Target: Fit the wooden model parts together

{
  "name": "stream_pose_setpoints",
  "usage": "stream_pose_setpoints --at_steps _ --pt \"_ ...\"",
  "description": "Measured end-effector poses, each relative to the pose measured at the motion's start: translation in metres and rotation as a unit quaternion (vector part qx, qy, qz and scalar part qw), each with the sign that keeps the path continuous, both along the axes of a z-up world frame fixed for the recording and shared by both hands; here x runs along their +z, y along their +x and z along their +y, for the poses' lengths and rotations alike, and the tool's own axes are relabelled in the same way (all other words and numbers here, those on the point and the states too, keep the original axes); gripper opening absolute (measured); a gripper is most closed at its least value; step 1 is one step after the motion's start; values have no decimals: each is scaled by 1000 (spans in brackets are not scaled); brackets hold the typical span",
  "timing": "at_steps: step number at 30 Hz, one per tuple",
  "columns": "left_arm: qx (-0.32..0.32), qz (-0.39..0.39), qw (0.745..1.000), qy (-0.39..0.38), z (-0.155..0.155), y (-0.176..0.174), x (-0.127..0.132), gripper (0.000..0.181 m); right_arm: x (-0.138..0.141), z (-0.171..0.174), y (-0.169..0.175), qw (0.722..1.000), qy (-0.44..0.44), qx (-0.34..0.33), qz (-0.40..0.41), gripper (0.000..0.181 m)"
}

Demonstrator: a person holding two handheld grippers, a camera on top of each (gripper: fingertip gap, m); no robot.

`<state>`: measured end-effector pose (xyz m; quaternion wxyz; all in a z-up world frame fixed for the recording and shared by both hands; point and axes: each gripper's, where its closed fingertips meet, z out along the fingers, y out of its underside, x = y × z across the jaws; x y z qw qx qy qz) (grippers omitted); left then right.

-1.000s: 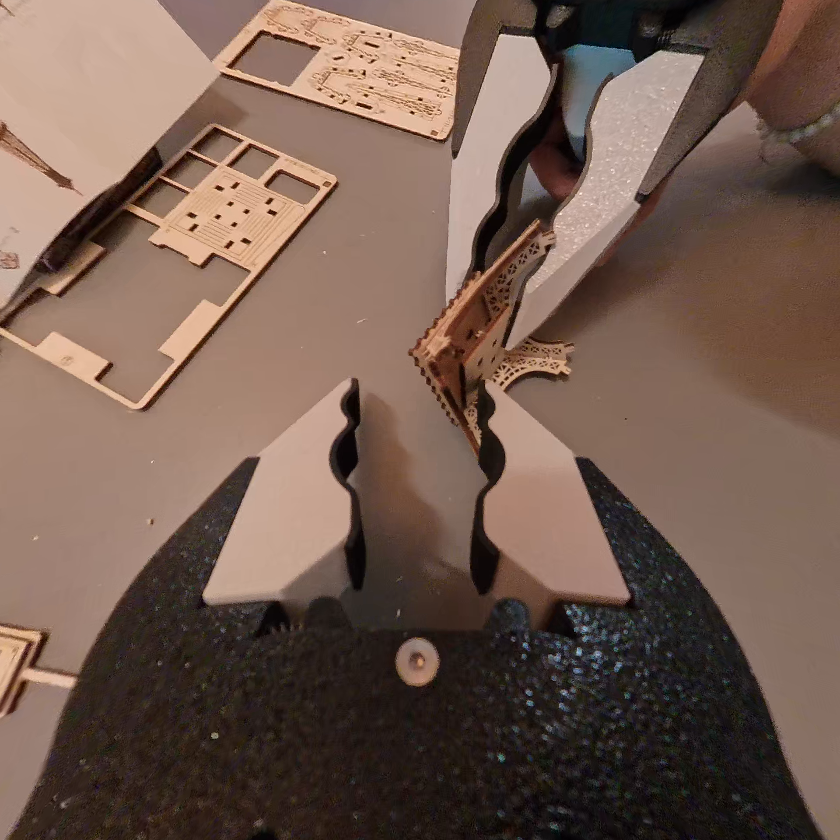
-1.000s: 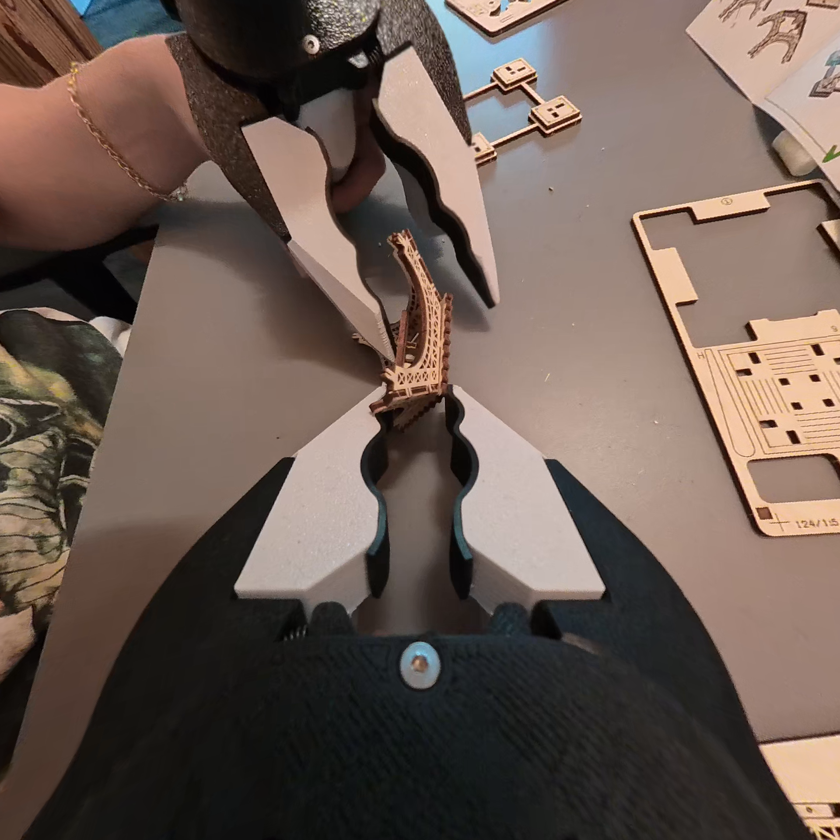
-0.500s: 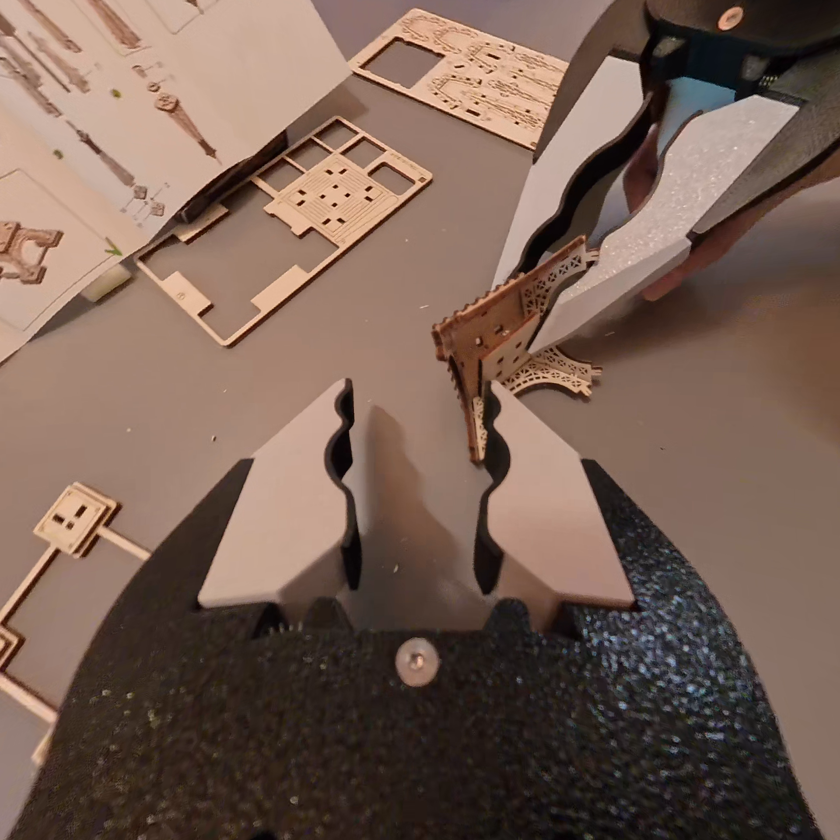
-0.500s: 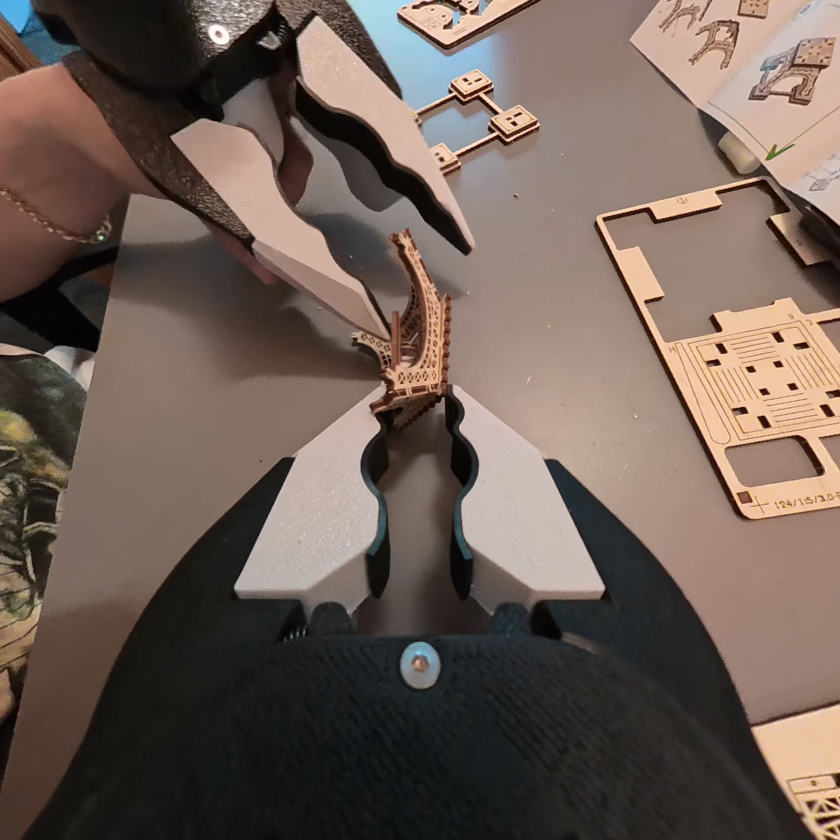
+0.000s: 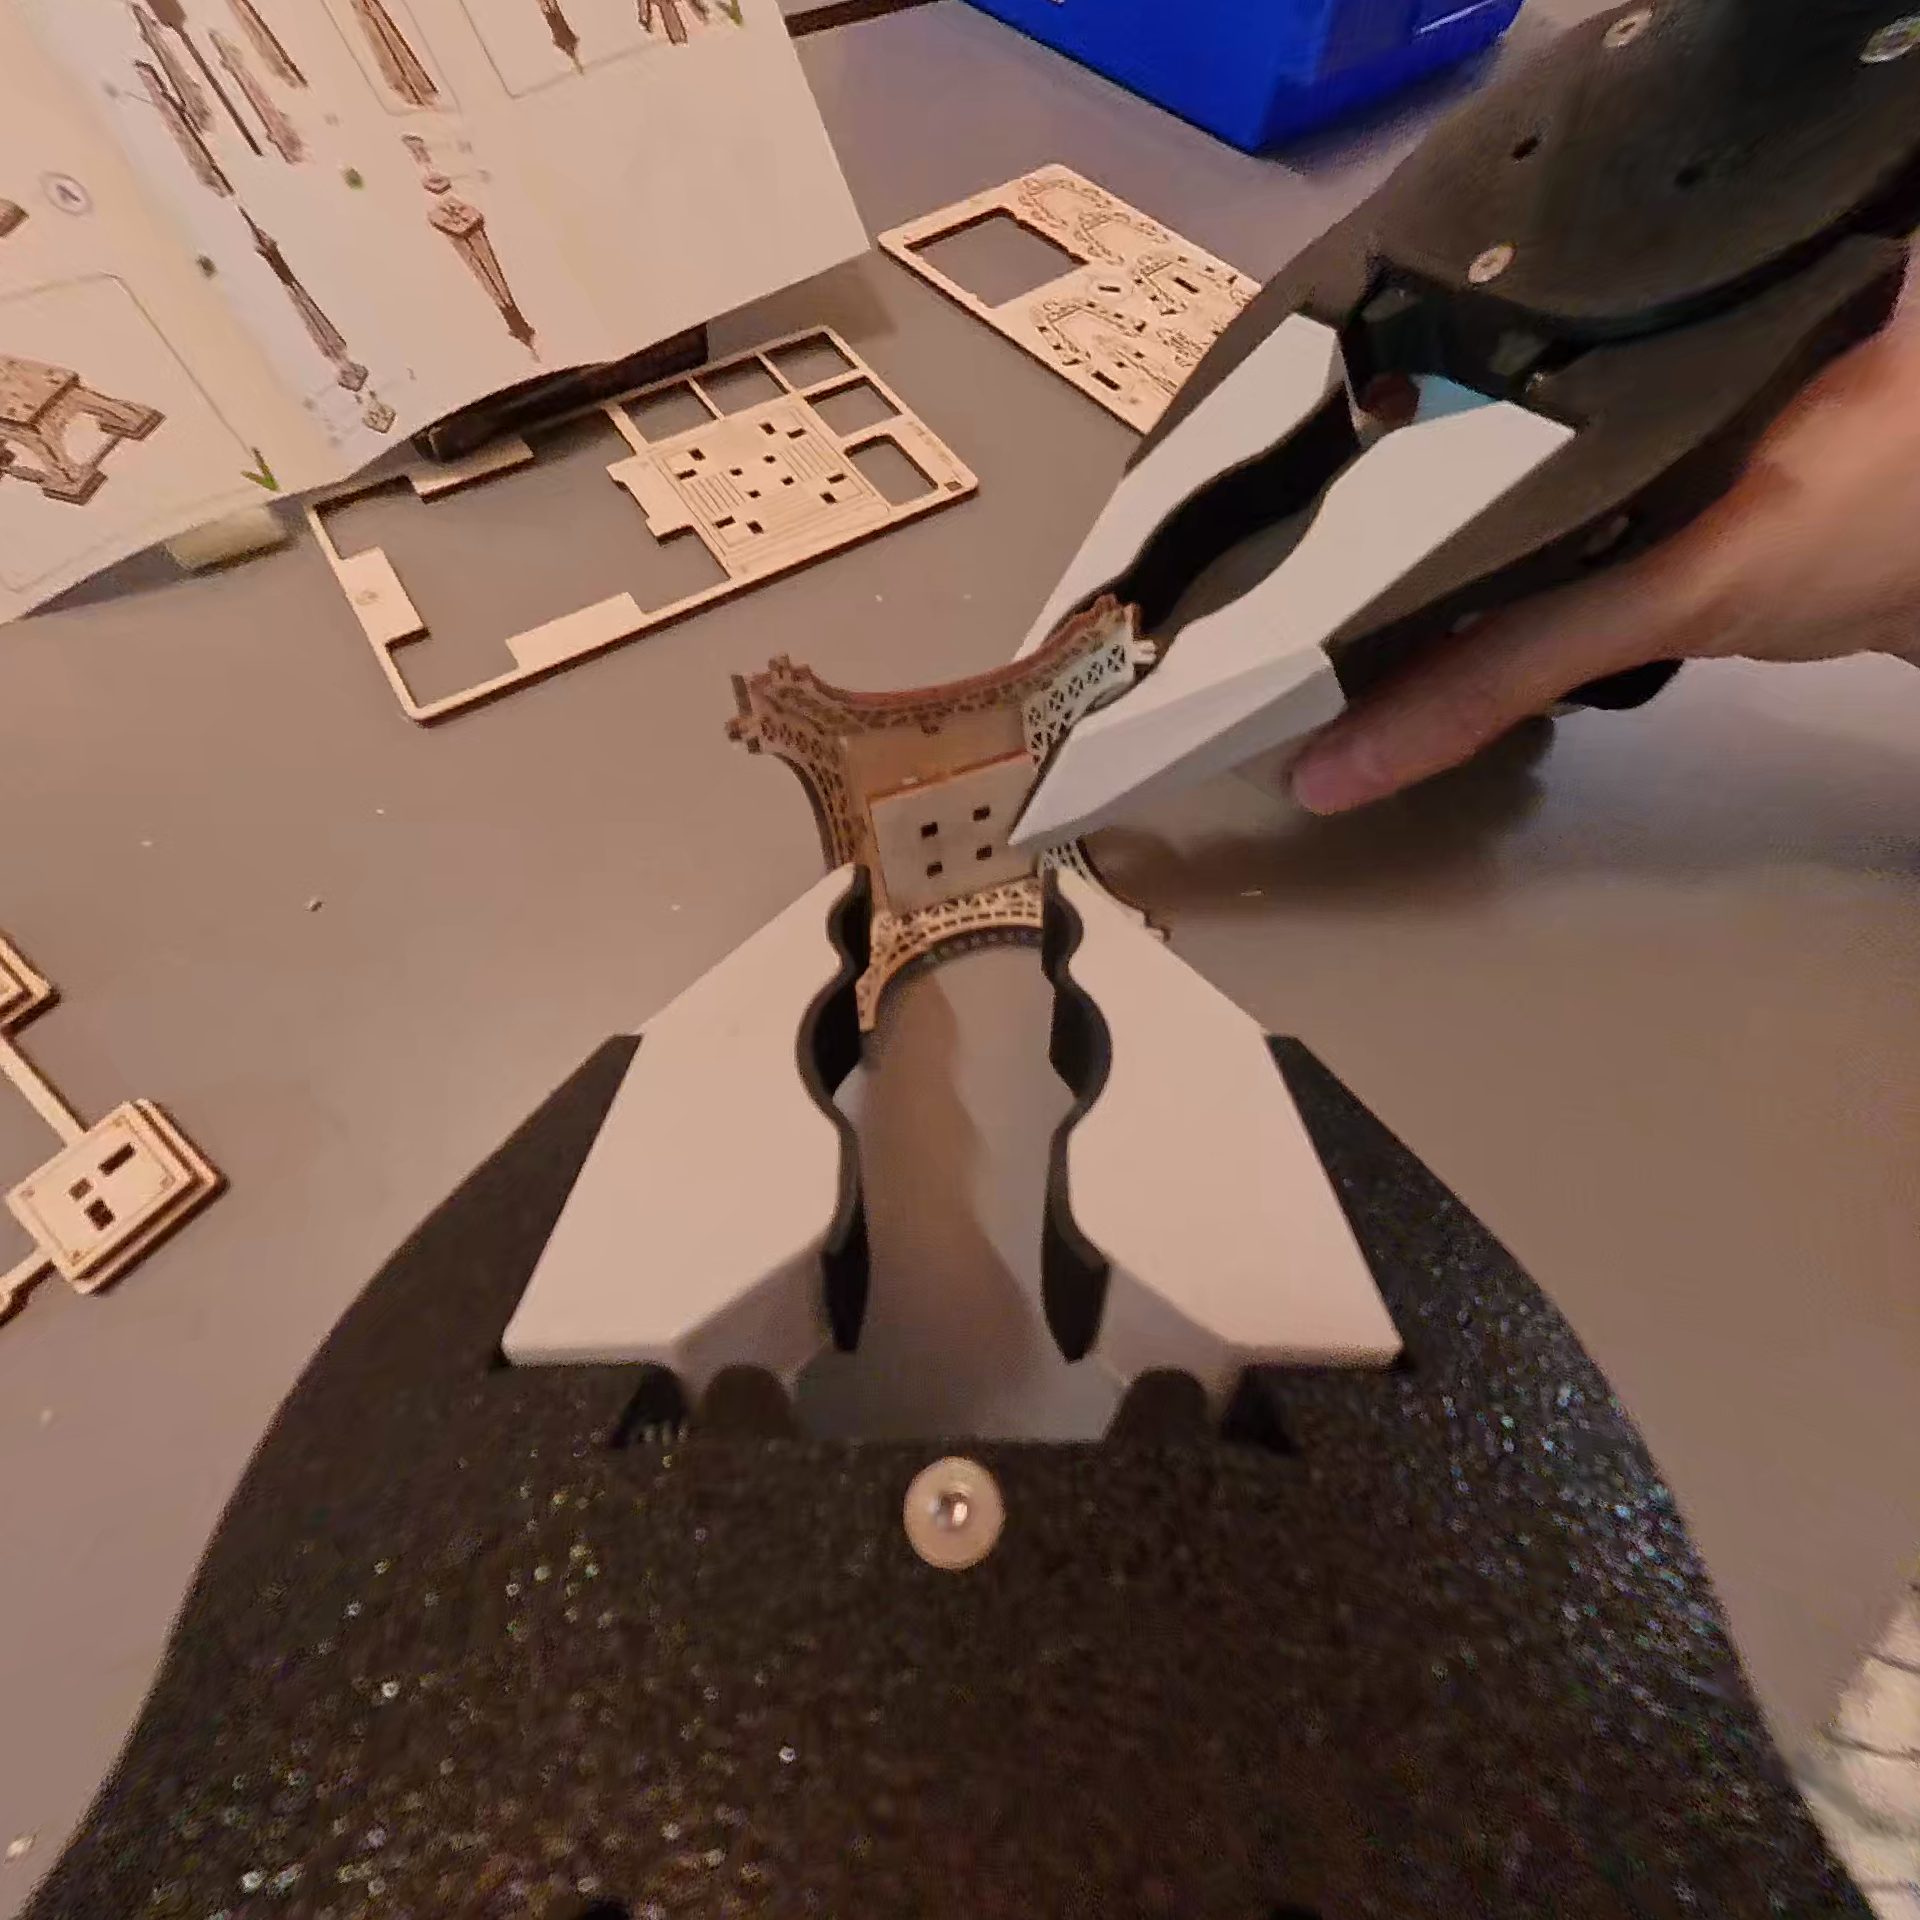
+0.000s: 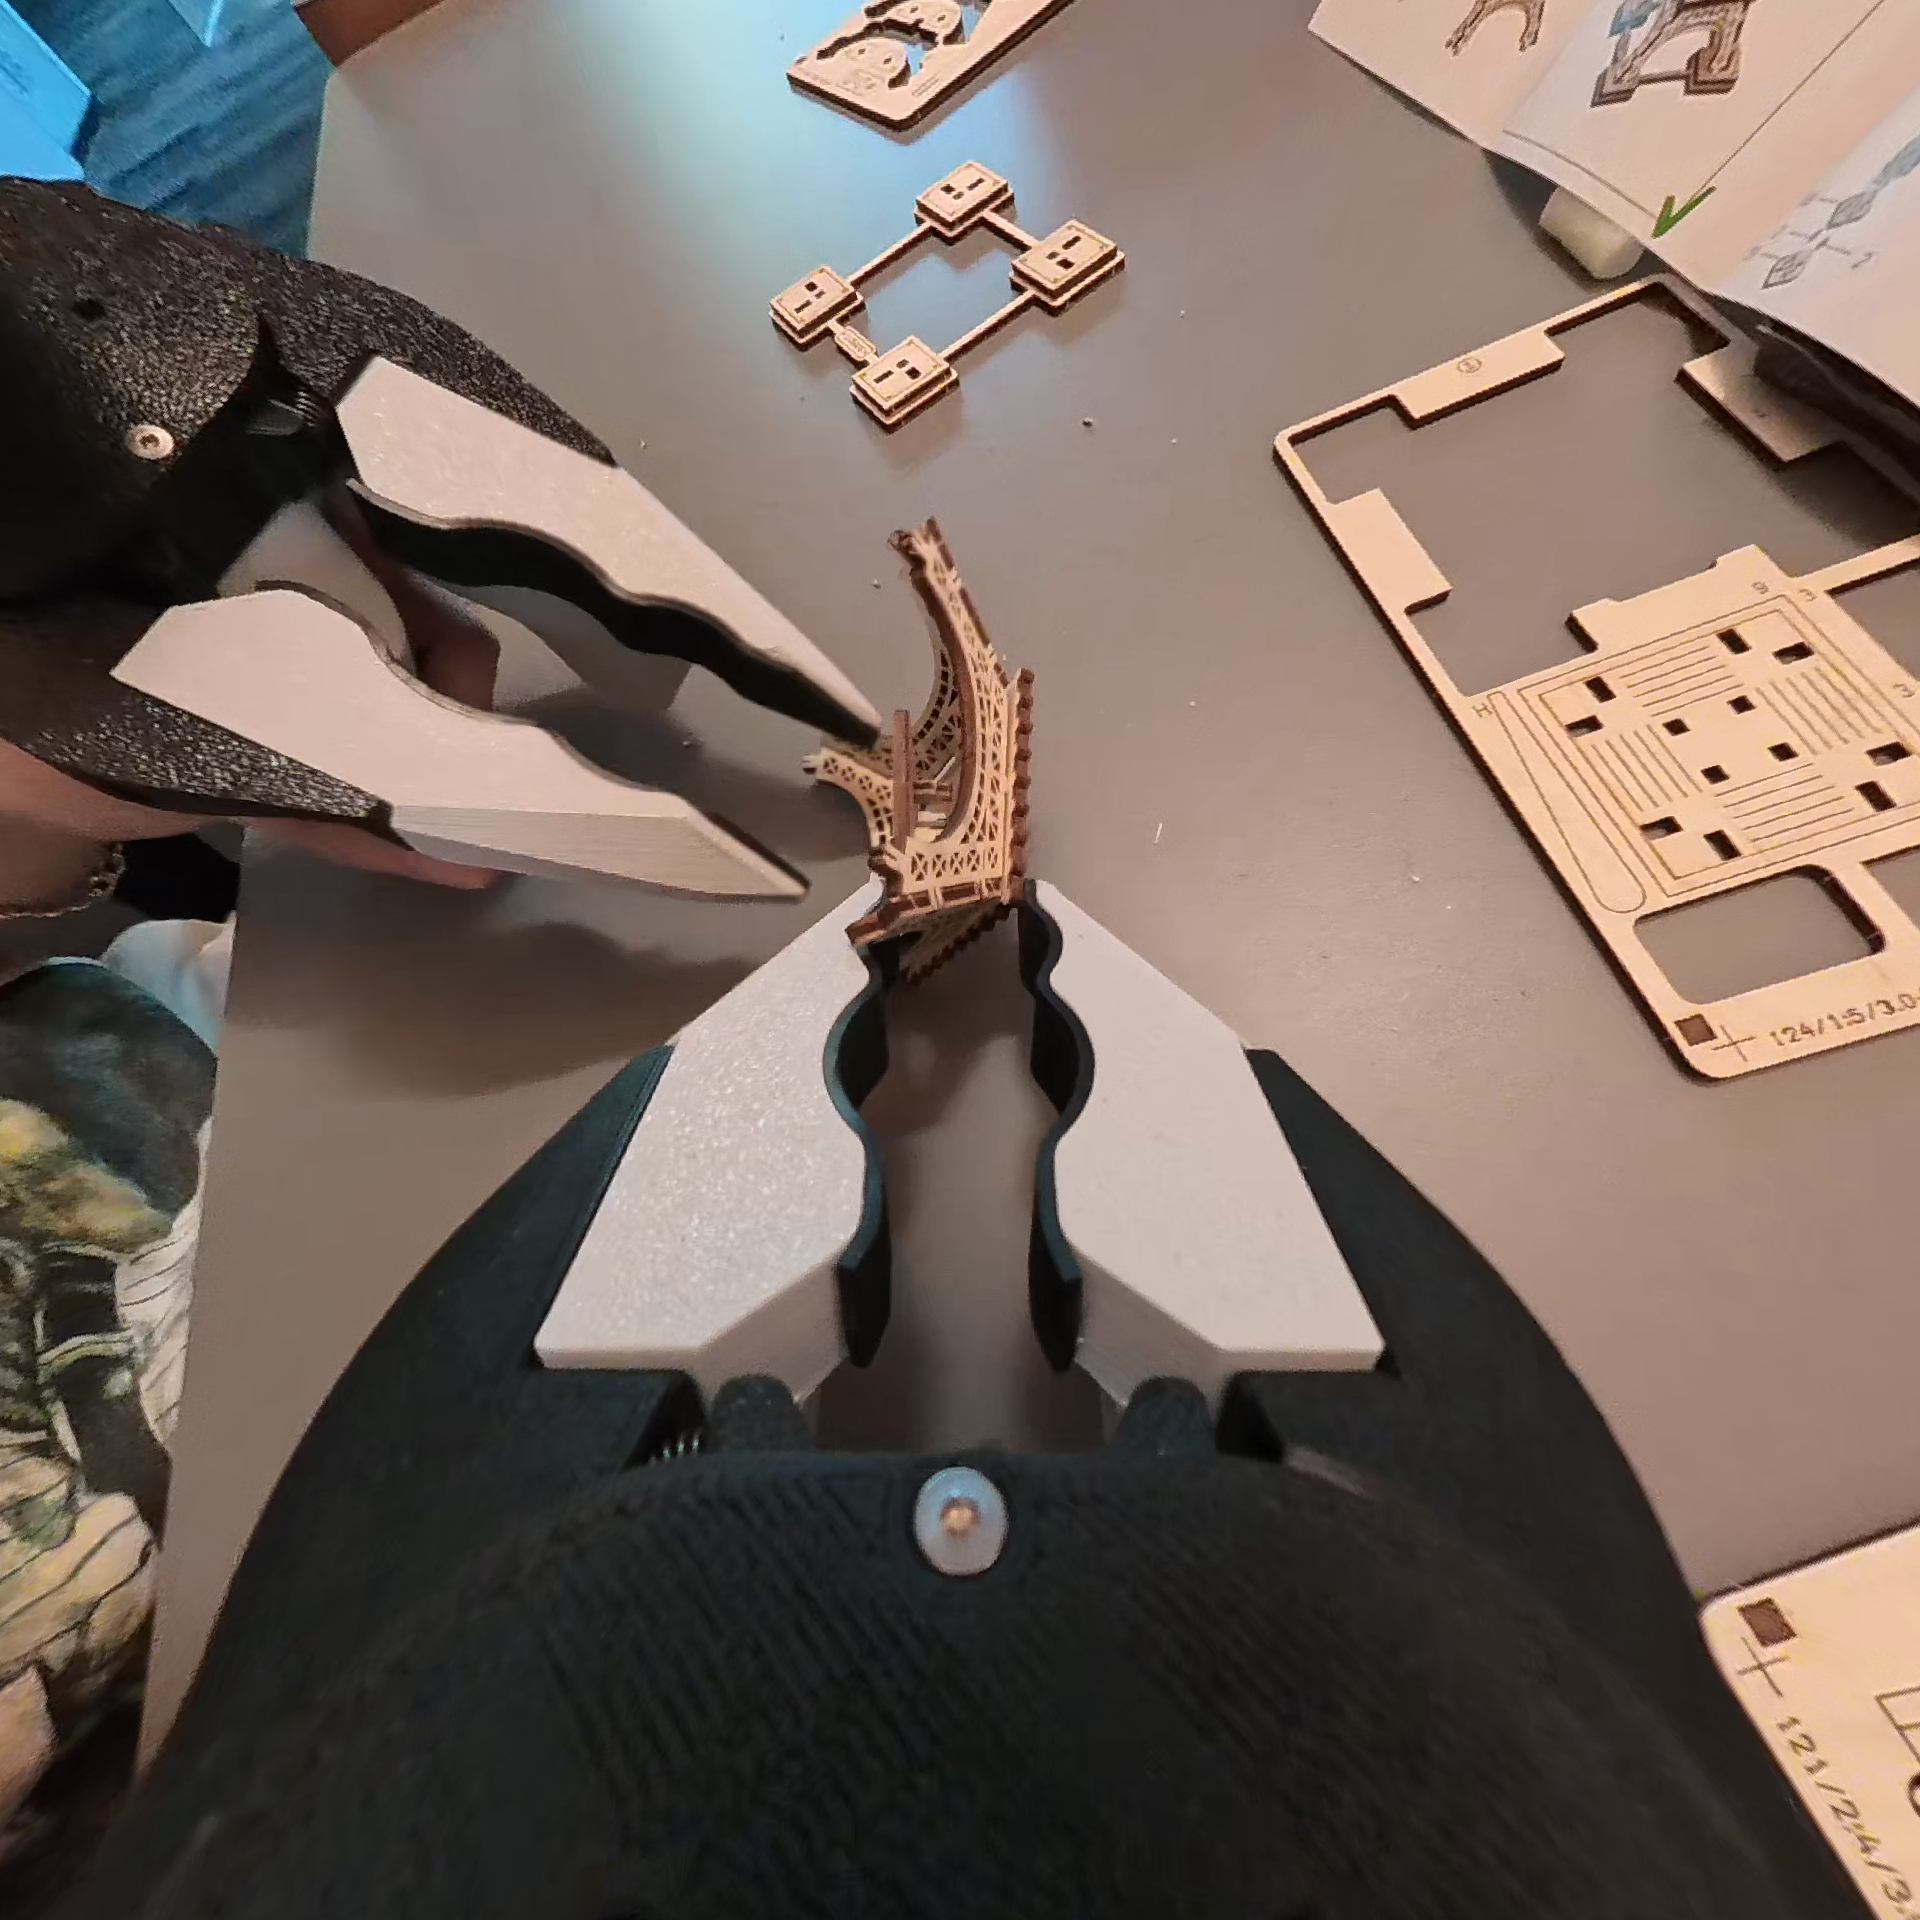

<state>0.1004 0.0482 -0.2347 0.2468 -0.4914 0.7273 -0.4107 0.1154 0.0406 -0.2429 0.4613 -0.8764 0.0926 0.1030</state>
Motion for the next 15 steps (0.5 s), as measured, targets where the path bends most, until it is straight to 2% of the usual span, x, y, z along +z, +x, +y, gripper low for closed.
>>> stream_pose_setpoints --at_steps 8,15 --pt "-2 2 1000 12 -4 7 -2 26 -1 -2 -3 1000 0 3 27 21" --pt "-33 11 999 17 -6 5 -6 28 -1 -4 -6 998 1 18 58 21"
